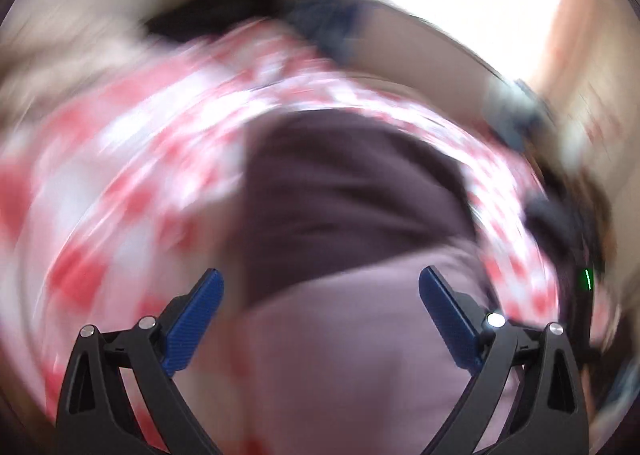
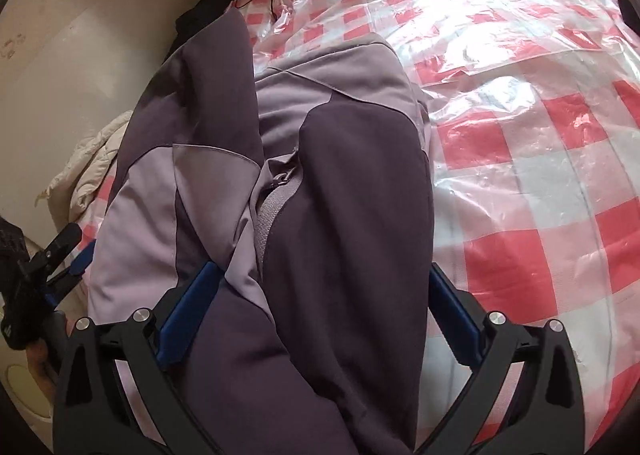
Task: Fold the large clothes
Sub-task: 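Lower the folded jacket bundle onto the bed and open both grippers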
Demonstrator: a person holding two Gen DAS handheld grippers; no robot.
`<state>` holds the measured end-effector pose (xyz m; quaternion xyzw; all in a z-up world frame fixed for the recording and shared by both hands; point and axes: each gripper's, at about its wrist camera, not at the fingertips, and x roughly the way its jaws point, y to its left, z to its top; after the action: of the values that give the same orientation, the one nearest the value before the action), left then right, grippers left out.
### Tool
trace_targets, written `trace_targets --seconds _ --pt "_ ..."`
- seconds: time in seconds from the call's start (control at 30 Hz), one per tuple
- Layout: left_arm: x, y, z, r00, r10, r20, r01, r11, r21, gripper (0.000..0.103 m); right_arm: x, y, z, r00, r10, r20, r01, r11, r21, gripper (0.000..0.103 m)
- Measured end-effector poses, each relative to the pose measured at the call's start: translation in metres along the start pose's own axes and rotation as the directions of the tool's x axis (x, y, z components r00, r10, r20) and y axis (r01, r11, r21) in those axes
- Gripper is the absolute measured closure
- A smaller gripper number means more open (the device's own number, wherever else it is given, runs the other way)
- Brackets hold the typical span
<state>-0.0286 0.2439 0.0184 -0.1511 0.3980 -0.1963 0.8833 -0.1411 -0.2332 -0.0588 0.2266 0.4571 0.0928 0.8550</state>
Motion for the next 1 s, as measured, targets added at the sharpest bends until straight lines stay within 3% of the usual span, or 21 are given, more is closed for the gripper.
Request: trace_targets --seconds 0.07,0.13,0.17,0.23,0.33,0.47,0.57,0.63,0.7,0.77,0.83,0.9,1.0 --pt "0.021 0.029 0.000 0.992 -0.082 -0.101 0.070 0.991 -0.114 0.008 0.005 -0.002 0.001 1.000 0.027 -0.016 -0.026 0.999 0.020 0.007" --pt "0.046 0.030 -0.009 0.960 -0.200 -0.196 0.169 0.972 -0.163 0.007 0.013 -0.011 -0.001 0.995 0.101 -0.021 -0.099 0.992 0.077 0.007" --pt "0.056 0.026 -0.012 0.935 -0.278 -0.221 0.239 0.952 -0.191 0.006 0.017 -0.014 -0.003 0.992 0.129 -0.004 -0.129 0.988 0.090 0.006" --pt "0.056 0.002 -0.008 0.949 -0.206 -0.239 0.194 0.978 -0.074 0.006 0.026 -0.015 -0.007 0.985 0.167 0.035 -0.170 0.979 0.112 0.006" --pt "0.046 -0.005 0.004 0.970 -0.123 -0.208 0.124 0.992 -0.009 0.006 0.051 0.005 0.007 0.983 0.180 0.043 -0.184 0.976 0.117 0.006" --pt "0.017 0.030 0.024 0.992 0.000 -0.129 -0.003 1.000 -0.024 0.006 0.095 0.056 0.028 0.967 0.255 0.006 -0.255 0.964 0.072 0.006" --pt "0.009 0.059 0.026 0.990 0.106 -0.097 -0.105 0.994 0.014 0.006 0.118 0.094 0.028 0.970 0.241 -0.036 -0.241 0.970 0.000 0.006" --pt "0.016 0.073 0.017 0.989 0.061 -0.133 -0.064 0.998 -0.016 0.005 0.116 0.105 0.029 0.983 0.178 -0.054 -0.182 0.980 -0.081 0.006" --pt "0.013 0.075 0.014 0.991 0.022 -0.133 -0.032 0.997 -0.073 0.006 0.113 0.097 0.027 0.981 0.177 -0.078 -0.185 0.977 -0.106 0.006" --pt "0.006 0.065 0.011 0.994 0.045 -0.097 -0.052 0.997 -0.066 0.006 0.105 0.083 0.028 0.973 0.202 -0.111 -0.208 0.977 -0.046 0.006" --pt "-0.007 0.053 0.002 0.995 0.069 -0.065 -0.074 0.995 -0.067 0.006 0.078 0.077 0.021 0.974 0.214 -0.071 -0.217 0.975 -0.038 0.006" --pt "-0.021 0.039 -0.009 0.995 0.087 -0.048 -0.089 0.995 -0.039 0.006 0.061 0.074 0.008 0.986 0.165 -0.030 -0.167 0.983 -0.069 0.006" --pt "-0.029 0.027 -0.017 0.984 0.163 -0.070 -0.161 0.986 0.038 0.006 0.064 0.069 -0.004 0.982 0.155 -0.108 -0.163 0.985 -0.064 0.006"
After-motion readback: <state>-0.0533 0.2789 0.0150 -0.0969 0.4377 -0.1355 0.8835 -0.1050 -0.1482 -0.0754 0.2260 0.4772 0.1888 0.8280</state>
